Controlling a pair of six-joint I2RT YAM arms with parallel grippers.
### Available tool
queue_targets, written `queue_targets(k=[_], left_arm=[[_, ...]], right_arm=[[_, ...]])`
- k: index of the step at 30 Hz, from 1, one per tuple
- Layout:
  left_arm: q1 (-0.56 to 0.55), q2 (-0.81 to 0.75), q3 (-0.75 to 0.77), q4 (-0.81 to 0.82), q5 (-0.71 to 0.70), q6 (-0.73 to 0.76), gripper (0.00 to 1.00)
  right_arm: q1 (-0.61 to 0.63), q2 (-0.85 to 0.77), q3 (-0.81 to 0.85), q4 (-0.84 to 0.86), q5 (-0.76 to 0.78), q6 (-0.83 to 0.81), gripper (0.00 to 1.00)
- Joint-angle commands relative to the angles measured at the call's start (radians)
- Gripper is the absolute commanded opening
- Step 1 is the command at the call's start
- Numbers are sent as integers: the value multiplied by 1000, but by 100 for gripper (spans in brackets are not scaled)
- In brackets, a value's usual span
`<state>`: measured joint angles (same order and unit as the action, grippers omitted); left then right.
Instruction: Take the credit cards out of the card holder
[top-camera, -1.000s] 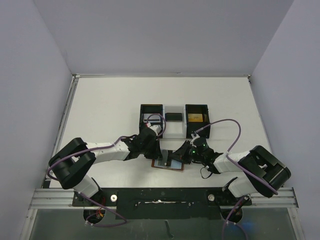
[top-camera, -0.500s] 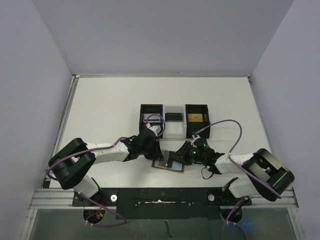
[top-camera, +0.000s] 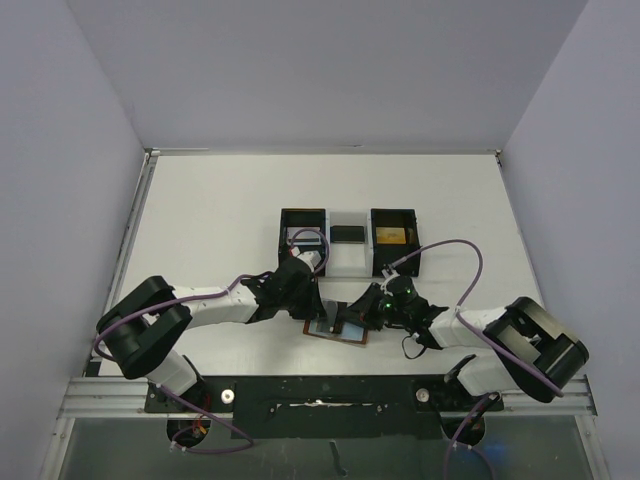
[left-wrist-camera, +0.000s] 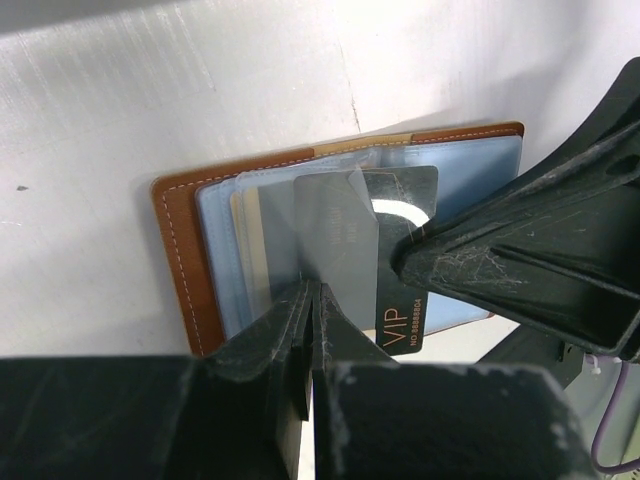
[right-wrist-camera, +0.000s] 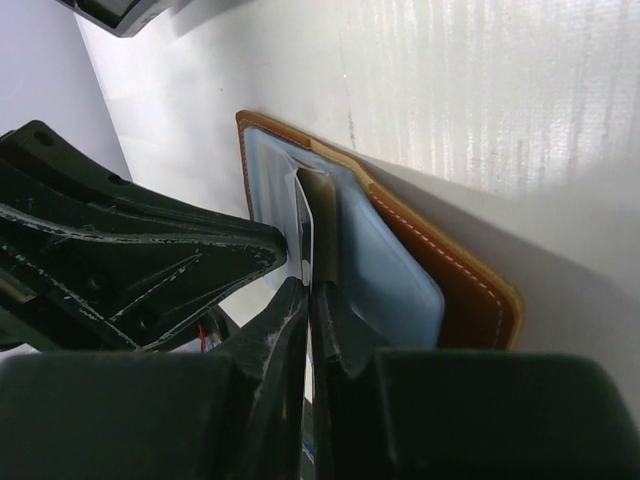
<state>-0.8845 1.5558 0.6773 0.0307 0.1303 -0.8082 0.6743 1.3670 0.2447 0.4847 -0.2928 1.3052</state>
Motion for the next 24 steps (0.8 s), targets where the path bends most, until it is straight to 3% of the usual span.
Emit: queue_targets(k=[1,8,16,21,24], left_arm=[[-7,-12,-9,-39,-7,7,1],[-7,-1,-5,-15,12,-19,1],[-7,-9,-38,7,11,-51,0],[-7,-9,-35,-5,9,-44,0],[-7,-17,-42,-5,10,-48,0]], right_arm=[[-1,-51,8,-6,13,-9,4],[3,-58,1,24,7,11,16],[9,11,-1,86,-15,-5,11],[6,29,4,117,-32,-10,19],[9,36,7,122,-25,-11,18]])
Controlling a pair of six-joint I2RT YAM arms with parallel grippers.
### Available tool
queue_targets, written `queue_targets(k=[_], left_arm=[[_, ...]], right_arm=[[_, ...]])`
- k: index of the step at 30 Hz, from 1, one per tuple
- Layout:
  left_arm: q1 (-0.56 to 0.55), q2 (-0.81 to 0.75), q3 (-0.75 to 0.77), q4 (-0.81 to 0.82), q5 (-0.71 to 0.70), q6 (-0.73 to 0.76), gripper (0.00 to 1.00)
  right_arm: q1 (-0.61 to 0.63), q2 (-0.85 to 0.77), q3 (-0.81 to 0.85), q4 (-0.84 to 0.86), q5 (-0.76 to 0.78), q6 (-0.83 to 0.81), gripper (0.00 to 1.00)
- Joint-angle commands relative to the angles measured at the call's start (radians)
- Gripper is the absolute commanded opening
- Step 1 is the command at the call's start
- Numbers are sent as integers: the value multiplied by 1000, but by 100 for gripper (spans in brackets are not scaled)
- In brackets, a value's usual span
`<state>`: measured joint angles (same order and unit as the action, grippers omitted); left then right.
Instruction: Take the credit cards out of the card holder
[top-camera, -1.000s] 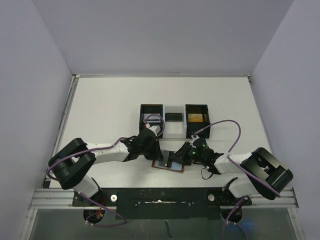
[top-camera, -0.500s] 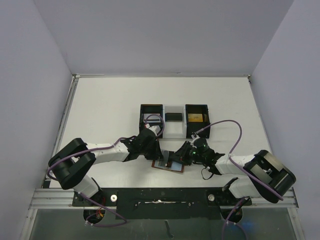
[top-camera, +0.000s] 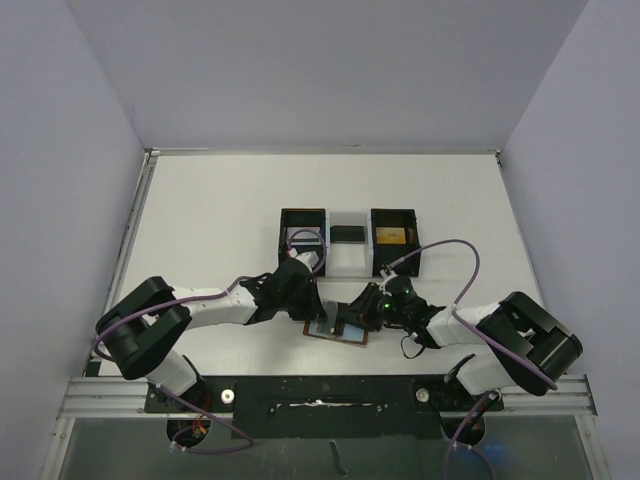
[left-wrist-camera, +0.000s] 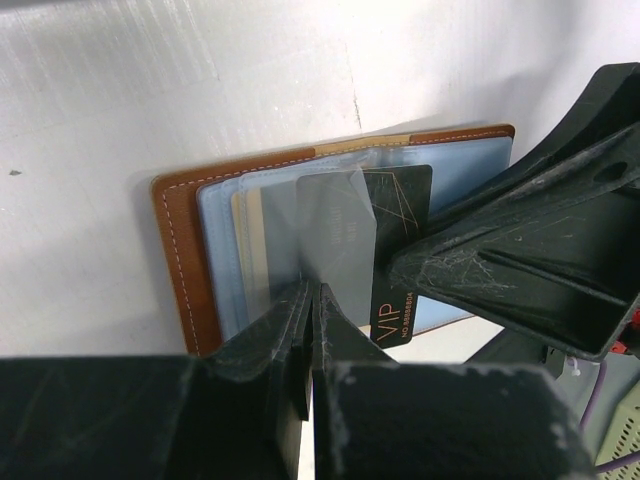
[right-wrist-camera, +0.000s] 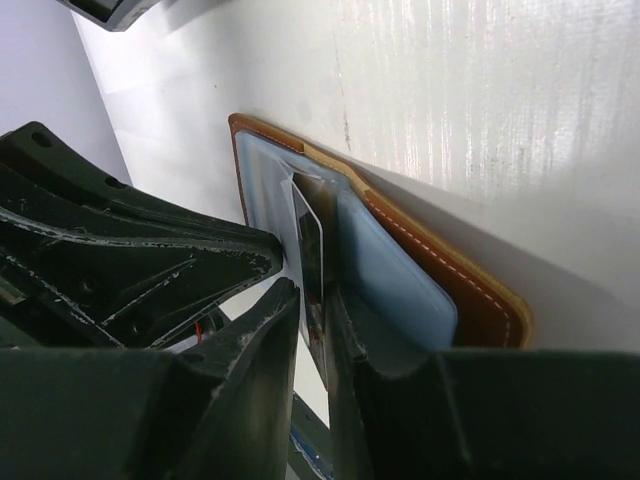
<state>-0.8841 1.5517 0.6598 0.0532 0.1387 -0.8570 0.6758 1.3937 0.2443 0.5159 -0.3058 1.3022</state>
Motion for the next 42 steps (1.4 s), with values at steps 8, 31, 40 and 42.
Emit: queue_targets(k=[8,31,40,42], left_arm=[[-7,-20,-17,-35,-9,-3,0],[-8,-24,-37,-2,12,-3,0],[-9,-35,-32,-7,10,-3,0],[-9,-42,-27,-21,3,0,0]], right_arm=[[21,-108,2,-52,76,-30,0],[-61,-83,32,-71,-84,-78,13],[-60,-178,20,-117,-72,-72,0],[-61,-238,40,-205,-35,-97,0]])
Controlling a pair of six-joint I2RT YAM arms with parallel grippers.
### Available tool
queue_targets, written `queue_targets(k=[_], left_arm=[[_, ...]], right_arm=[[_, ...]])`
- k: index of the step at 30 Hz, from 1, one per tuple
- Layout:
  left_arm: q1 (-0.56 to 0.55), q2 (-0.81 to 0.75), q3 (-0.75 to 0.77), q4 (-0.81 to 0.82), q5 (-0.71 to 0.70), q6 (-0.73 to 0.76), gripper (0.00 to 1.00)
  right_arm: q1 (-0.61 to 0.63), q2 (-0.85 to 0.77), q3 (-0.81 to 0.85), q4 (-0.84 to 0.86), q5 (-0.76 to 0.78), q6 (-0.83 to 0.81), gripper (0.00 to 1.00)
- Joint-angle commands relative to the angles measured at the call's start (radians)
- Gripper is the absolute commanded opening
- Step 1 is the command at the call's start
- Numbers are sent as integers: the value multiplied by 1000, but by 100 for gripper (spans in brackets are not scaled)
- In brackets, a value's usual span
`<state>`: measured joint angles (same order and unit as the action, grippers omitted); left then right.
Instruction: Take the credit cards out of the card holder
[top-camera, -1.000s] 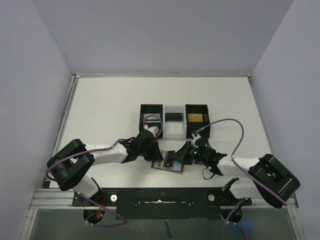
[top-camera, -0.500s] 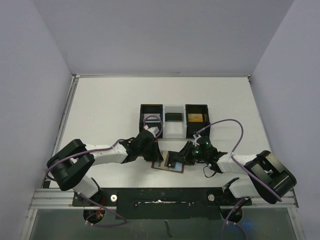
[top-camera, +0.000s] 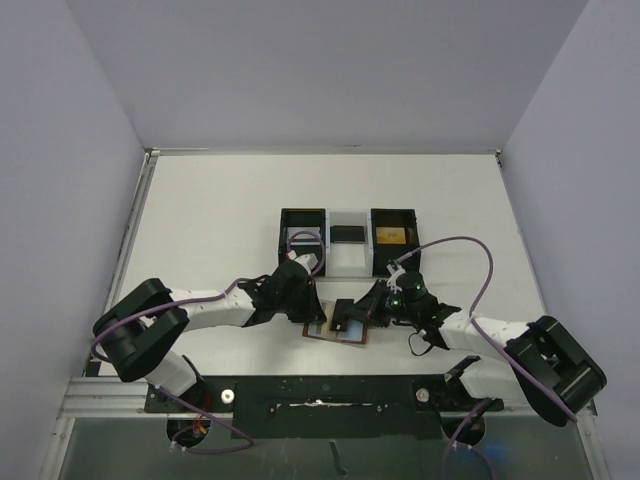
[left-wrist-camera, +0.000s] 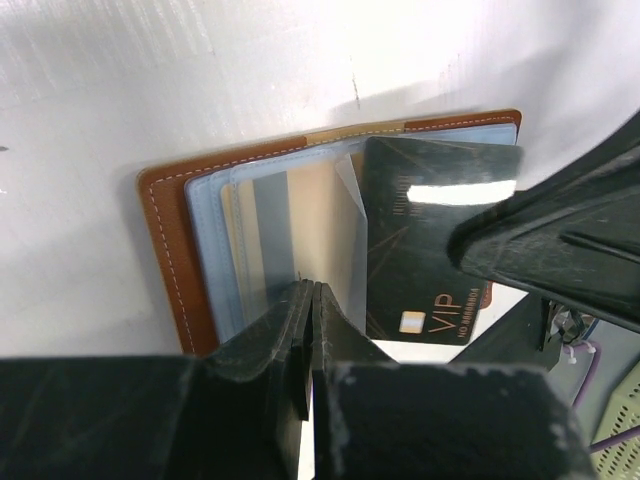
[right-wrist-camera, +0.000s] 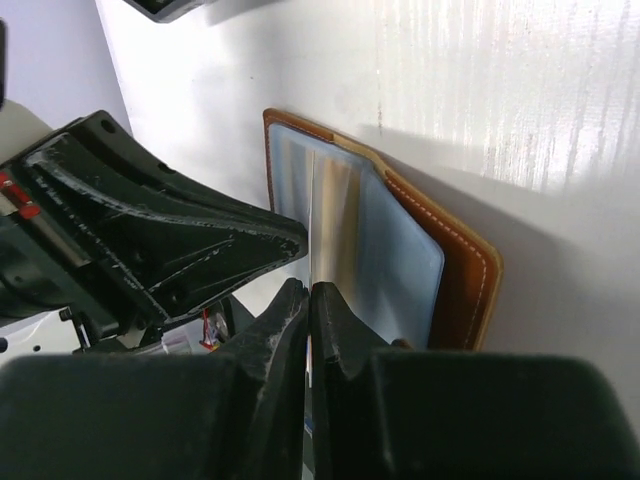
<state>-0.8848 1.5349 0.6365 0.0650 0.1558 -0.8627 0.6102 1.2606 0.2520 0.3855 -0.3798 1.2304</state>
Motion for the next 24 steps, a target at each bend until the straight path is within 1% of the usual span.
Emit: queue_targets(k=[1,2,3,5,7,10,15,18,20,21,24], left_arm=[[-8,-28,-4,-37,-20,8,0],[-8,-35,-4,-39,-22,12,0],[-9,-42,-7,-39,-27,14,0],[-7,-59,-11,-38,-32,19,0],[-9,-78,-10,-34,-30,26,1],[-9,-108,-3,-36,-34,35,3],[-7,-182,15,-69,-60,58,14],[-2,-245,49,-147,-124,102,20],[16,-280,73,-204,-148,130,27],[35,-295,86,-232,-154,151,29],[152,-333,158,-367,-148,202,34]], right_arm=[[3,-140,51,-136,71,-52,0],[2,-171,76,-222,110,-84,0],[2,-216,104,-320,180,-109,0],[33,-335,135,-437,329,-142,0],[53,-451,146,-457,404,-213,0],[50,-546,187,-495,434,-334,0],[49,-571,264,-536,484,-537,0],[50,-551,298,-520,519,-659,0],[50,-533,321,-509,547,-728,0],[52,-512,330,-492,546,-777,0],[67,-465,357,-457,581,-904,0]])
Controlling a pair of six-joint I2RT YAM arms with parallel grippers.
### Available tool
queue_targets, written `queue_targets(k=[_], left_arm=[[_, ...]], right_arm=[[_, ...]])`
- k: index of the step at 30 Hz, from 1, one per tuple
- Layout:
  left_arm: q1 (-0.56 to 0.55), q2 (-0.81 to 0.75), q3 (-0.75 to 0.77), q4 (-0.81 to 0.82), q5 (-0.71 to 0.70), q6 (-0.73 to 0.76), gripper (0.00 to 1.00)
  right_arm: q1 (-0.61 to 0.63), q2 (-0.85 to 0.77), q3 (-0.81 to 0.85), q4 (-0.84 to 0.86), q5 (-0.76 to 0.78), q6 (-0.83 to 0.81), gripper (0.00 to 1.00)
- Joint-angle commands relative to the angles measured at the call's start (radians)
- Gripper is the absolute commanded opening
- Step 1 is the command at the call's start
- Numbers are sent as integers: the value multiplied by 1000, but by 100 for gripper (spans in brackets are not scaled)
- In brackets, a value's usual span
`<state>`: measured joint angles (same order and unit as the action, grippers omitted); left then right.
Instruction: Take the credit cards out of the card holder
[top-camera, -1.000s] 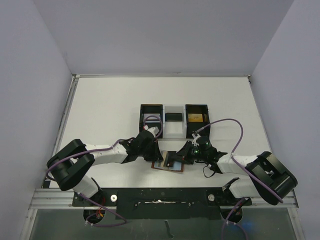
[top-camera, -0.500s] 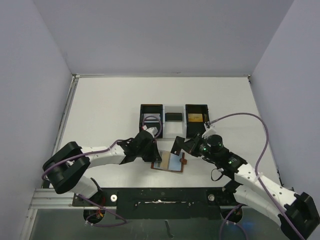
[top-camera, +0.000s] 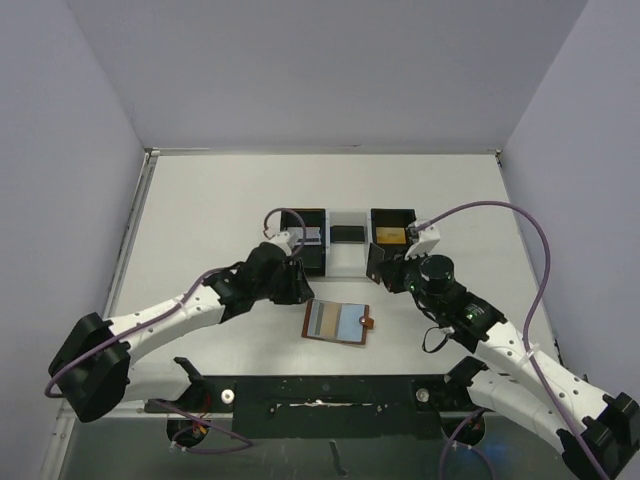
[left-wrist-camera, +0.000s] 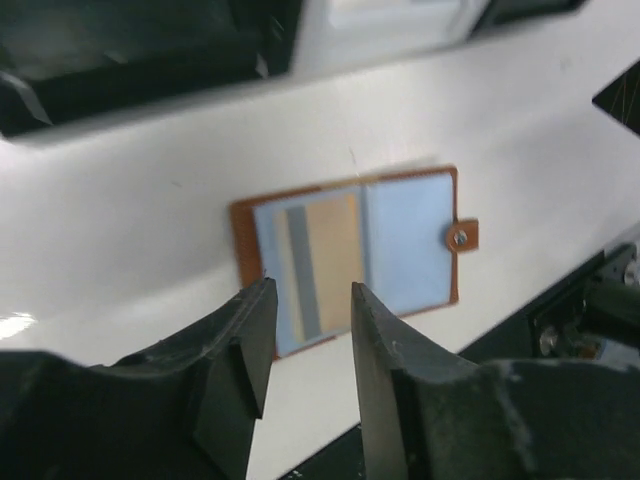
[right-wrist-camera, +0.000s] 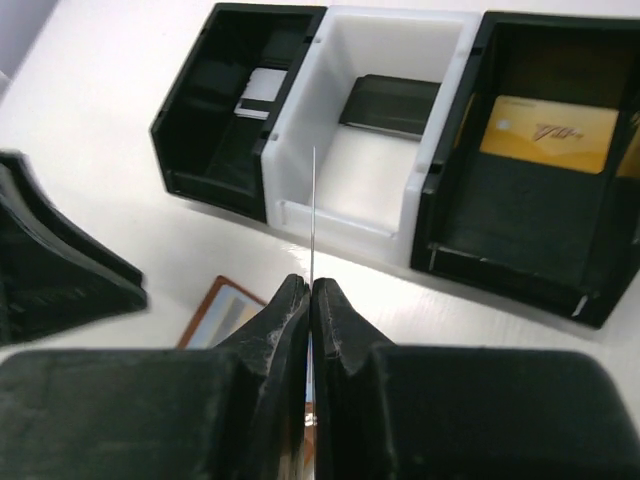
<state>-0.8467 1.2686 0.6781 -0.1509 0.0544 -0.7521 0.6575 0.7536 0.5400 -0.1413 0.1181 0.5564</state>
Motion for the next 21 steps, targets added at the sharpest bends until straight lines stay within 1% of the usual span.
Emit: queue_targets(k=[1,2,4,7,8,11,13,16,18,21], left_arm=[[150,-84,140,-189,-50,111,37],[188,-103,166,-217,-51,136,41],[262,-147,185,-258,-48,186,48],[372,-207,183,-293,-42,253,61],[406,-223,180,-302,-37,271,63],[495,-264,160,-319,-55,325,66],[532,-287,138,-306,-75,347,66],[546,-319,59,-233,-66,352,68],[544,-335,8,-196,-64,341,68],[544,-339,13,-190,-106,350,69]], right_arm=[[36,55,89,65,121,-263,0],[55,64,101,78,181,-299,0],[94,75,92,154,223,-421,0],[128,116,64,262,225,-632,0],[133,138,68,271,218,-695,0],[137,208,113,277,199,-829,0],[125,261,139,287,180,-874,0],[95,343,178,288,94,-929,0],[81,388,207,286,66,-938,0],[47,441,223,309,11,-949,0]])
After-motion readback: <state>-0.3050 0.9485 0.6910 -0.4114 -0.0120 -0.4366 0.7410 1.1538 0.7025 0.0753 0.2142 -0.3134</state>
